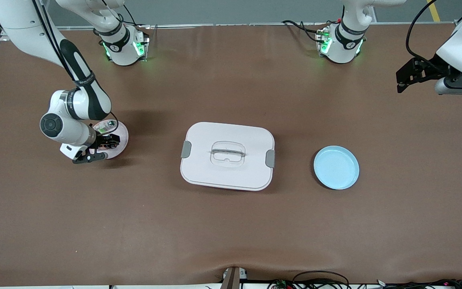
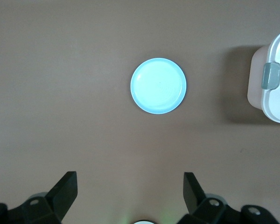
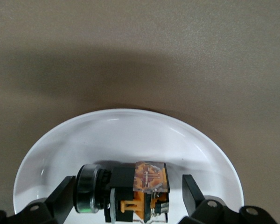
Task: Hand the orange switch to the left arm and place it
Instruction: 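Lift the orange switch off the white plate with the right gripper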
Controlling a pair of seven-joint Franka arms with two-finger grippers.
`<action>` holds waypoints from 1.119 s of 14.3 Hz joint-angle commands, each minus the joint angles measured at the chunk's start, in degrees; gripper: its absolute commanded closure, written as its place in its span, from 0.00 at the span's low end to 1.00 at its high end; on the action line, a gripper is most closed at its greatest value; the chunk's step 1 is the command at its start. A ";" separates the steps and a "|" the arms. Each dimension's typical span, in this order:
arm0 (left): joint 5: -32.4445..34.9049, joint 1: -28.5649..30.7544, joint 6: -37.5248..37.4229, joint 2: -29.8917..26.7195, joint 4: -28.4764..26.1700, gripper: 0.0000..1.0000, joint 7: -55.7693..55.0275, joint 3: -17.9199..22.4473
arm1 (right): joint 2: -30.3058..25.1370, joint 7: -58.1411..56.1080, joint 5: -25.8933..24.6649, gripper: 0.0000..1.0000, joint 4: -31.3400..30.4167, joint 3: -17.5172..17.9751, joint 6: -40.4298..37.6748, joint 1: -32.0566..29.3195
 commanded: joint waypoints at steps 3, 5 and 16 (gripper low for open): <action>0.70 1.03 -1.09 -0.56 0.25 0.00 0.70 0.06 | 0.81 -0.89 0.41 0.13 0.95 0.37 -0.17 -0.56; 0.79 0.94 -1.09 -0.39 0.25 0.00 0.61 0.06 | 0.72 -0.98 0.41 0.38 0.95 0.37 -0.35 -0.47; 0.79 0.85 -0.92 -0.30 0.25 0.00 0.17 -0.20 | -2.44 -2.74 0.76 0.71 9.18 0.46 -18.75 -0.39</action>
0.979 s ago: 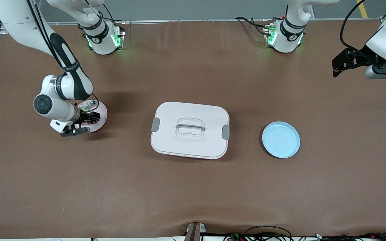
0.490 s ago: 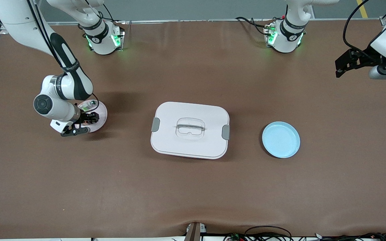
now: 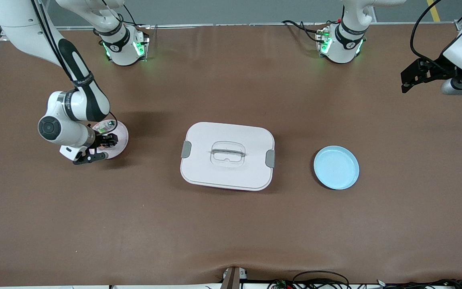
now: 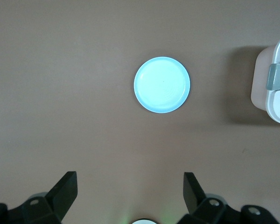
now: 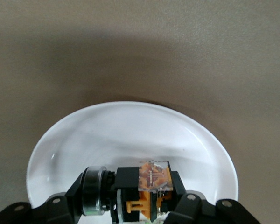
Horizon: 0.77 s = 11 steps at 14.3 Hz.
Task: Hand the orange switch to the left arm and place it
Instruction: 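Lift the orange switch off the white plate with the right gripper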
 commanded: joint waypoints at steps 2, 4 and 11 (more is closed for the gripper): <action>0.88 -0.10 -0.47 -0.03 0.25 0.00 0.01 -0.28 | -1.75 -0.26 0.82 0.71 10.52 0.44 -17.56 -0.39; 0.88 -0.19 -0.46 0.06 0.25 0.00 -0.07 -0.28 | -1.84 0.26 1.00 0.71 16.23 0.52 -25.65 0.04; -0.52 -0.72 -0.46 -0.21 0.60 0.00 -0.60 -0.54 | -1.66 26.14 9.58 0.71 39.62 0.52 -52.83 10.57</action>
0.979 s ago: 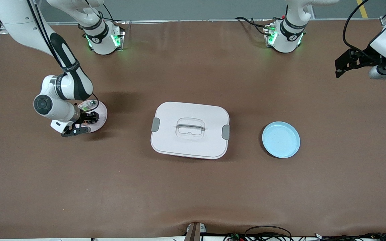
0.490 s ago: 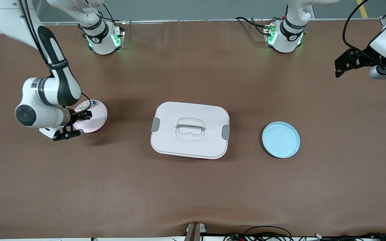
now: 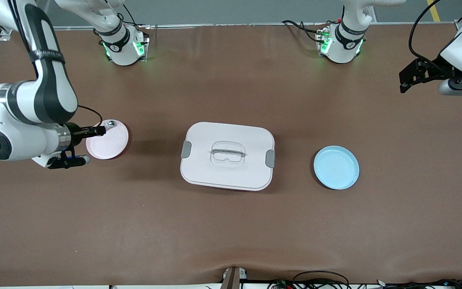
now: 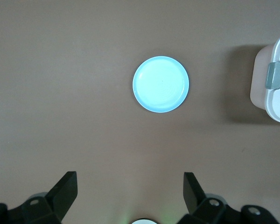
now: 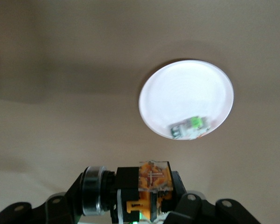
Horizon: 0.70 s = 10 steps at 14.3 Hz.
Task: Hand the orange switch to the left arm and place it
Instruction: 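Lift the orange switch off the white plate with the right gripper, then carry the switch over the box with the right gripper while the left gripper approaches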
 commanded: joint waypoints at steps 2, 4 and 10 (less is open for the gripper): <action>-4.02 -0.18 -0.47 -0.53 0.84 0.00 -2.55 -2.03 | 0.92 19.91 10.98 0.71 9.27 -0.30 -5.85 6.64; -6.49 -0.17 -0.47 -0.89 0.84 0.00 -5.10 -3.70 | 1.09 31.60 16.80 0.71 12.09 -0.30 -5.68 10.24; -17.56 -0.44 -0.12 -0.63 0.32 0.00 -5.46 -5.46 | 2.76 57.12 30.95 0.71 15.09 -0.30 7.30 18.69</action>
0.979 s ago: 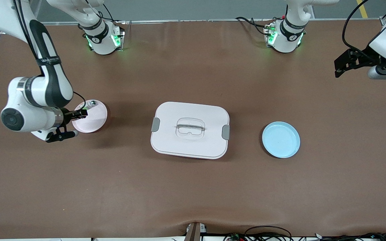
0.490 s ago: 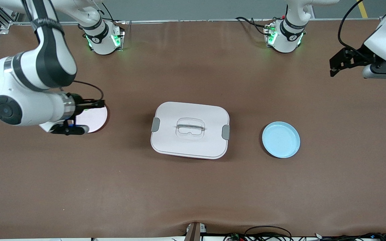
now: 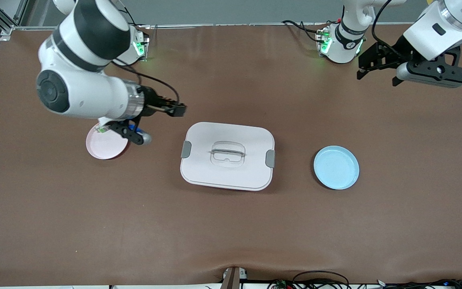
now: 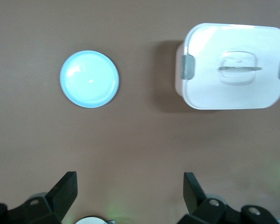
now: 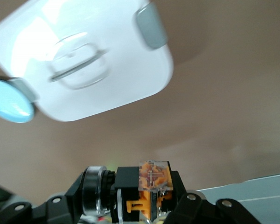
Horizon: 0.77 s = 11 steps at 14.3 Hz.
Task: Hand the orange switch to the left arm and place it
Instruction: 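Carry the switch over the box with the right gripper while the left gripper approaches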
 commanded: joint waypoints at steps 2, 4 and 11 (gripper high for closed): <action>-6.00 0.36 0.22 0.25 -0.05 0.00 -0.16 -1.64 | 3.04 10.20 8.71 0.71 2.14 -0.78 7.40 1.92; -6.89 0.01 0.92 0.51 -0.66 0.00 0.02 -1.99 | 3.66 12.40 11.00 0.71 2.14 -0.78 10.83 2.98; -7.07 -0.43 13.65 -1.51 -8.57 0.00 0.98 -7.61 | 6.39 21.99 19.08 0.71 2.23 -0.78 25.69 8.08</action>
